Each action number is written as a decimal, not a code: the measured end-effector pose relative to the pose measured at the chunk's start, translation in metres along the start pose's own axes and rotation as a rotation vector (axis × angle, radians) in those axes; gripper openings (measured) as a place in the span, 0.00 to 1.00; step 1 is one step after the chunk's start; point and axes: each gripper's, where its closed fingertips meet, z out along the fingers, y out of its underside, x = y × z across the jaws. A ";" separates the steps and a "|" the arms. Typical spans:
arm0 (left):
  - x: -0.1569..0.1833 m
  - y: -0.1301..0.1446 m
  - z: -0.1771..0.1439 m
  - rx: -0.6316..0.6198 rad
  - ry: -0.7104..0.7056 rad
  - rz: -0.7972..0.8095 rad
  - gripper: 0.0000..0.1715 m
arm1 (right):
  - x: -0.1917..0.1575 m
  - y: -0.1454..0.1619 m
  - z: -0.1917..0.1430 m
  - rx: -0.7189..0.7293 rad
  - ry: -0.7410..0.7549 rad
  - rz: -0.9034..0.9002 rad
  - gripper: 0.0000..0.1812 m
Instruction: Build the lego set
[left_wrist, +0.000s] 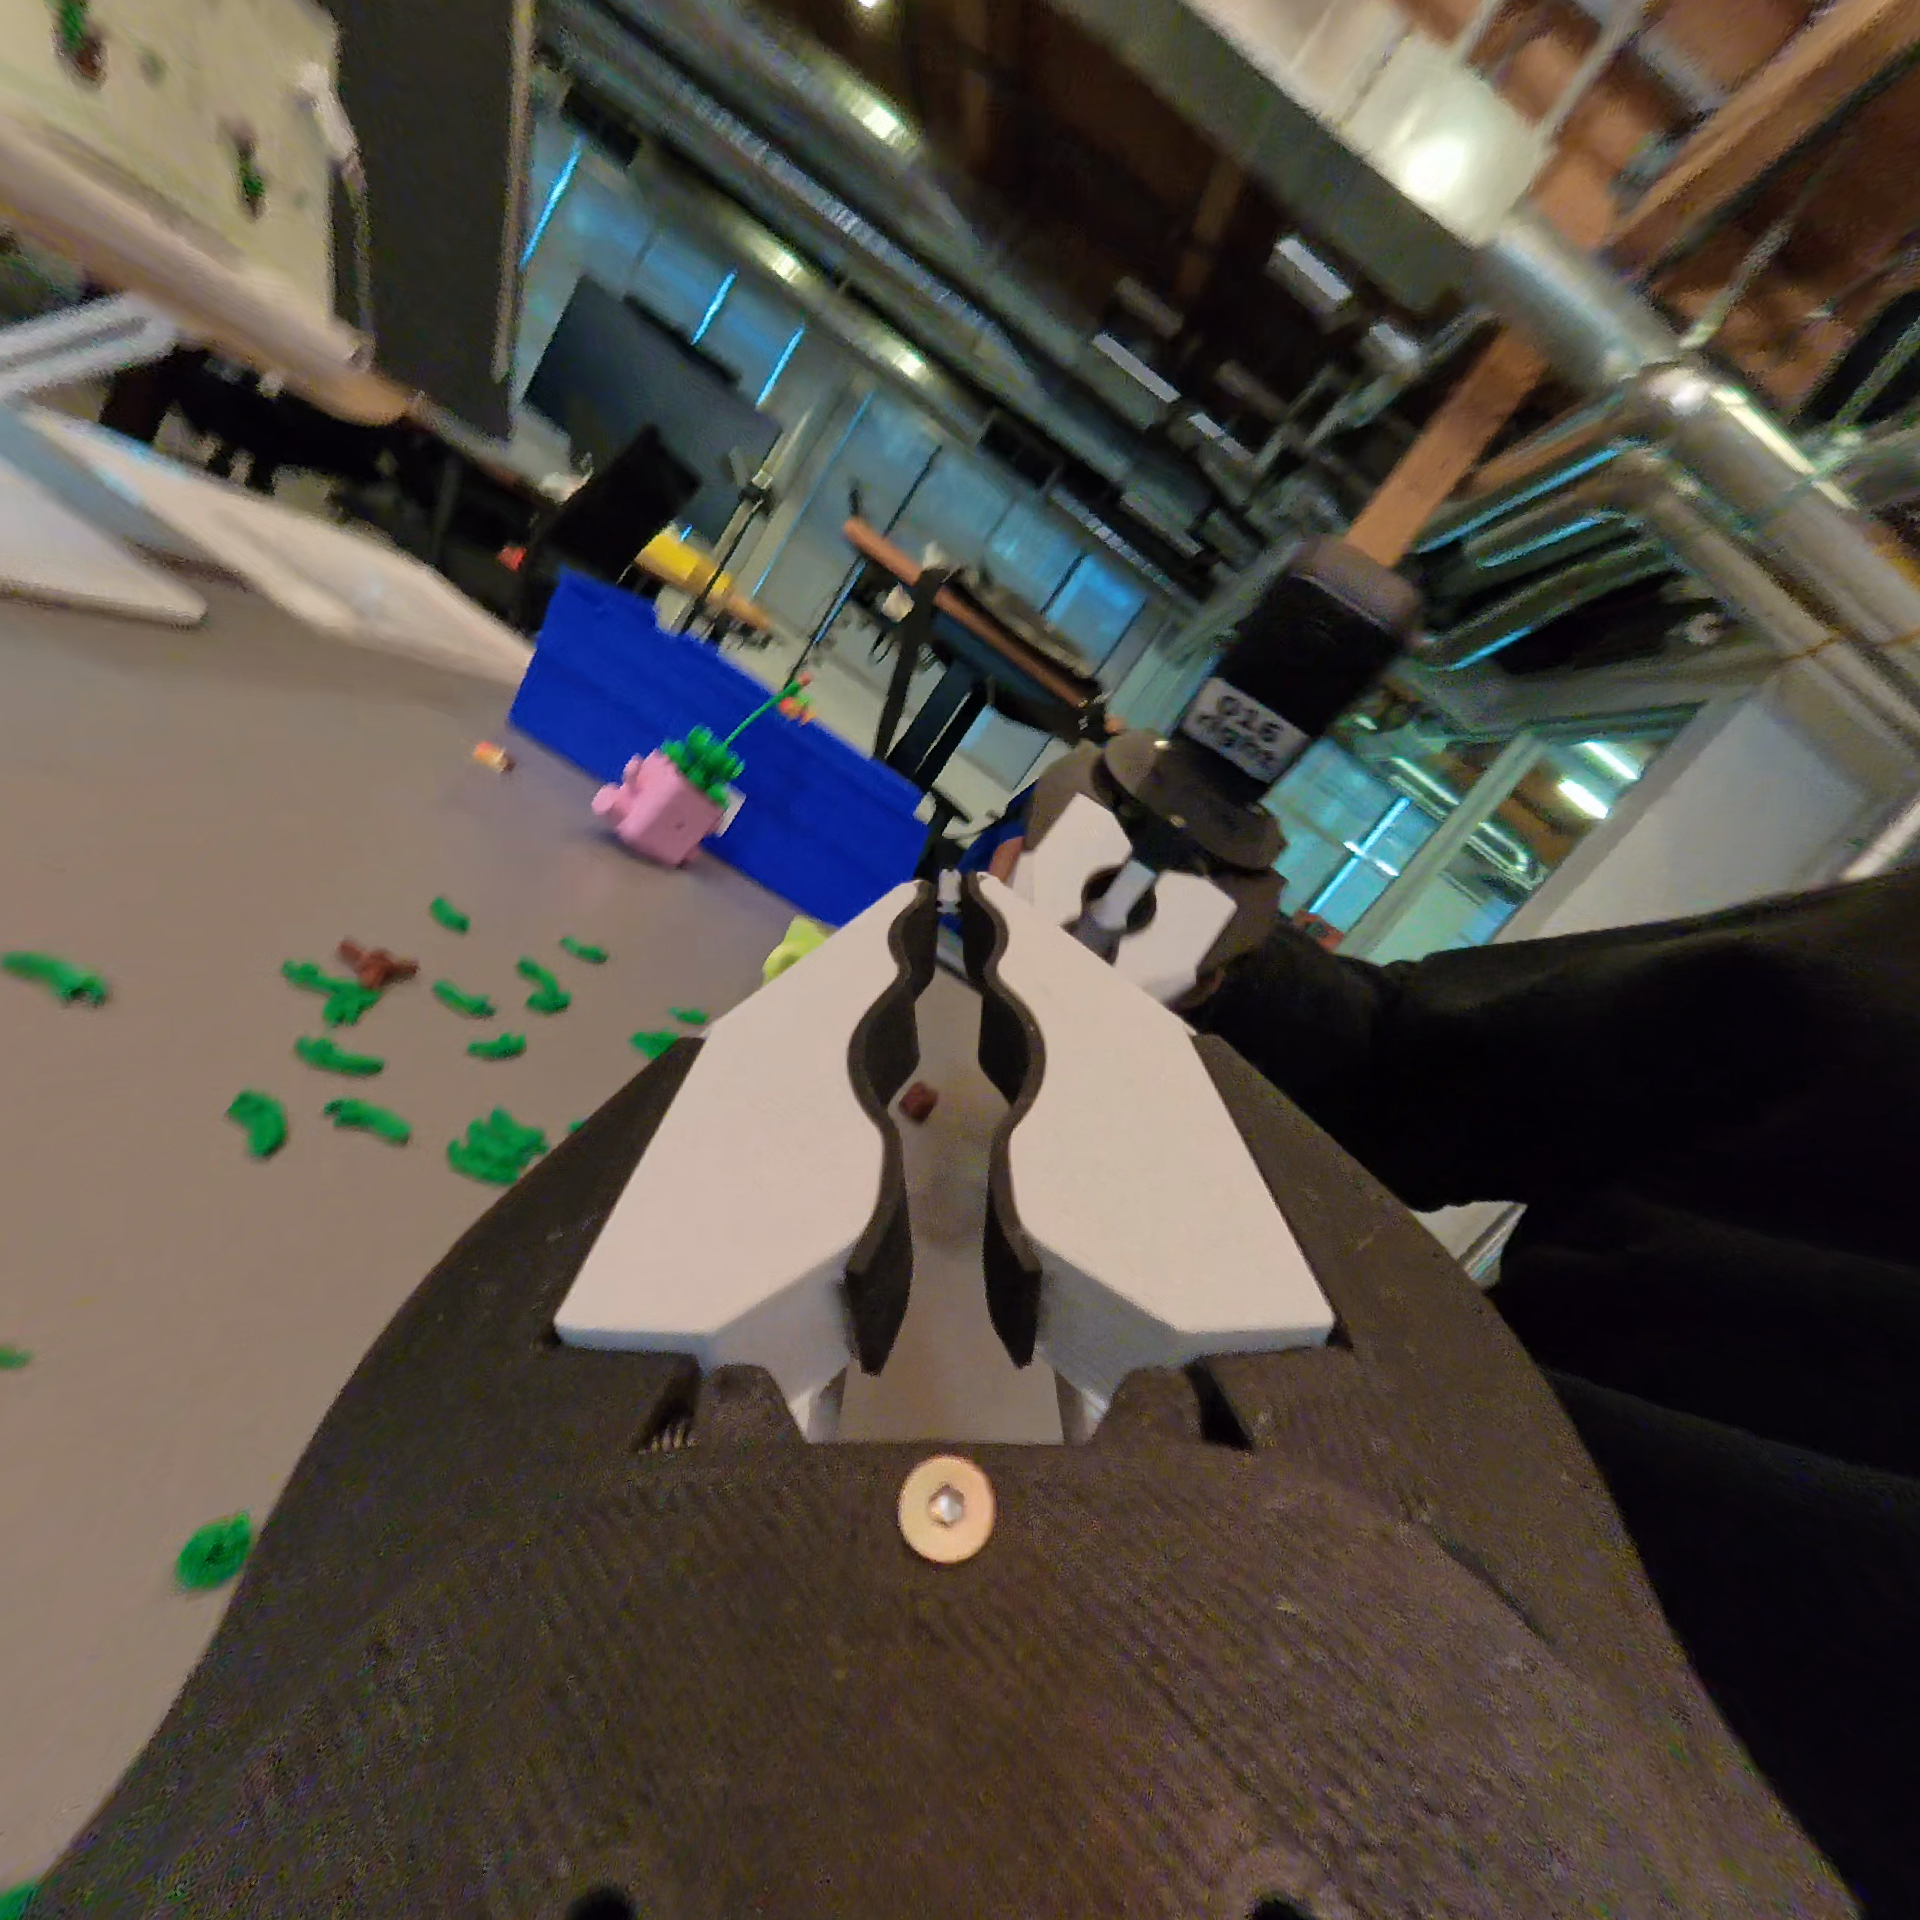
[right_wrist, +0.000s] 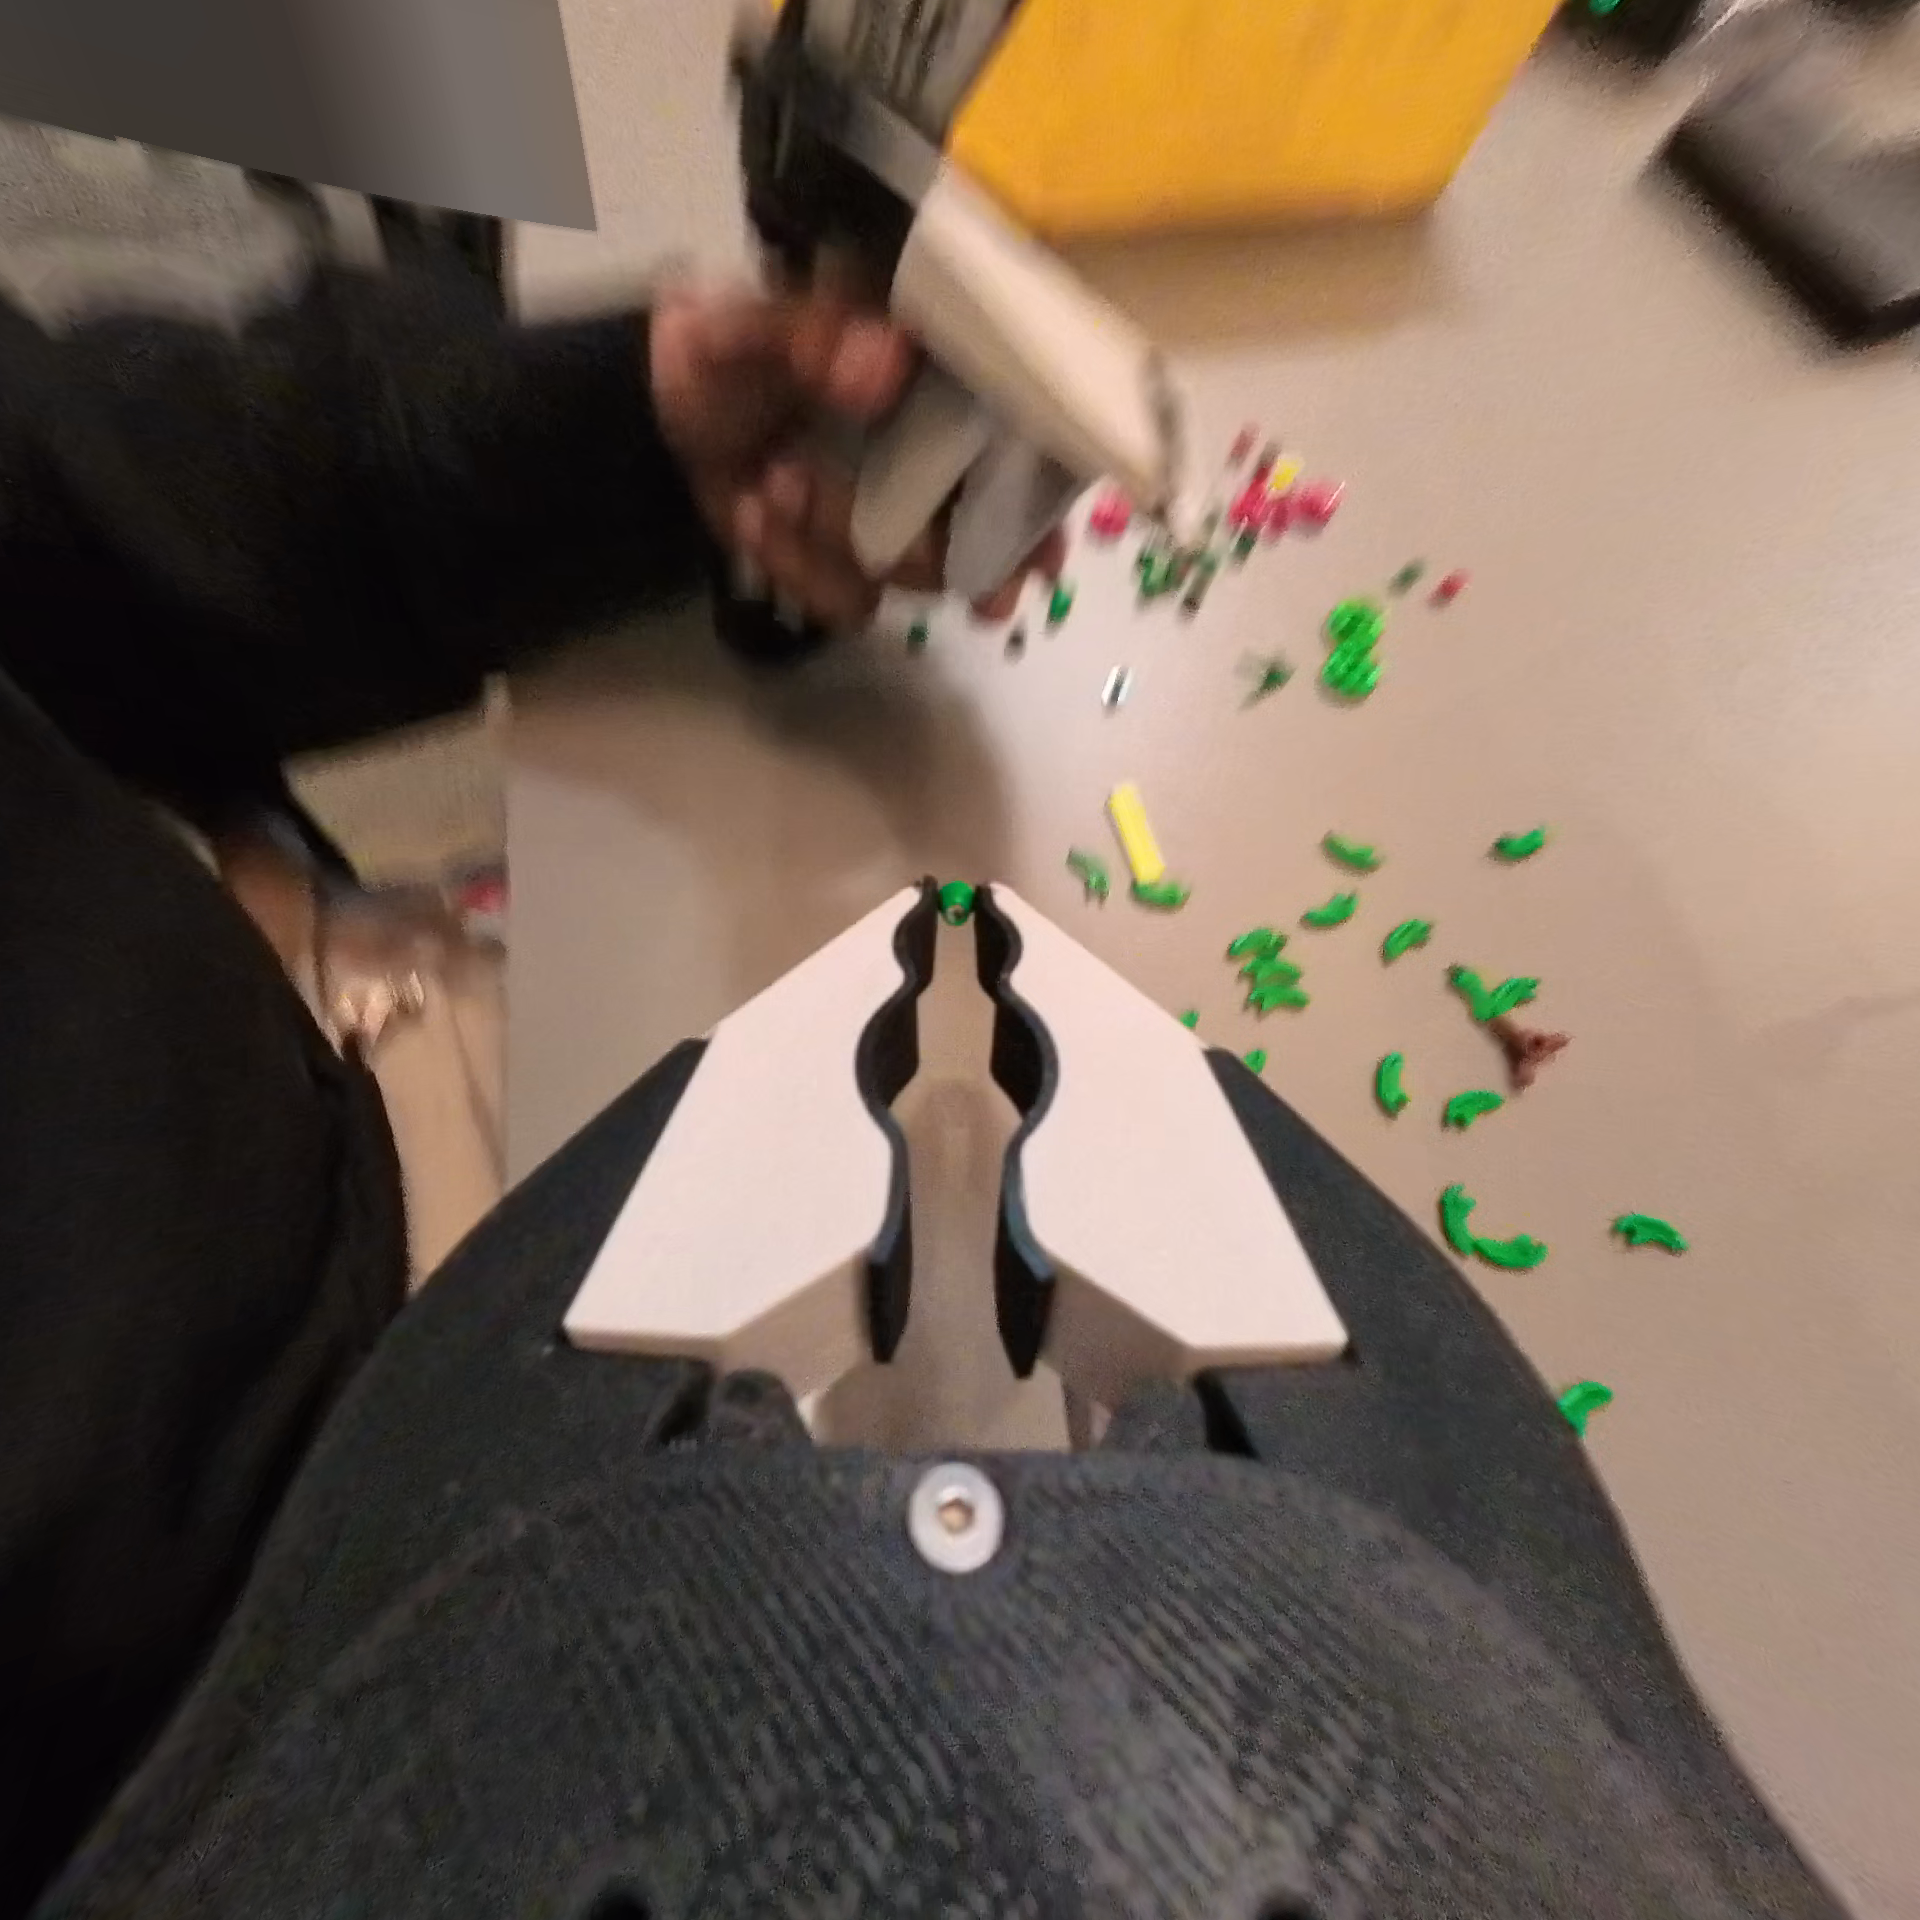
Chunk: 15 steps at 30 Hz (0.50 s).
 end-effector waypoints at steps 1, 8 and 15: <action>0.010 -0.005 -0.001 0.025 0.037 0.048 0.00 | 0.000 -0.018 -0.012 0.114 0.006 0.042 0.03; 0.060 -0.017 0.003 0.127 0.220 0.193 0.00 | -0.024 -0.086 -0.073 0.648 -0.151 0.253 0.02; 0.092 -0.017 0.013 0.148 0.353 0.184 0.01 | -0.033 -0.094 -0.099 0.936 -0.348 0.402 0.02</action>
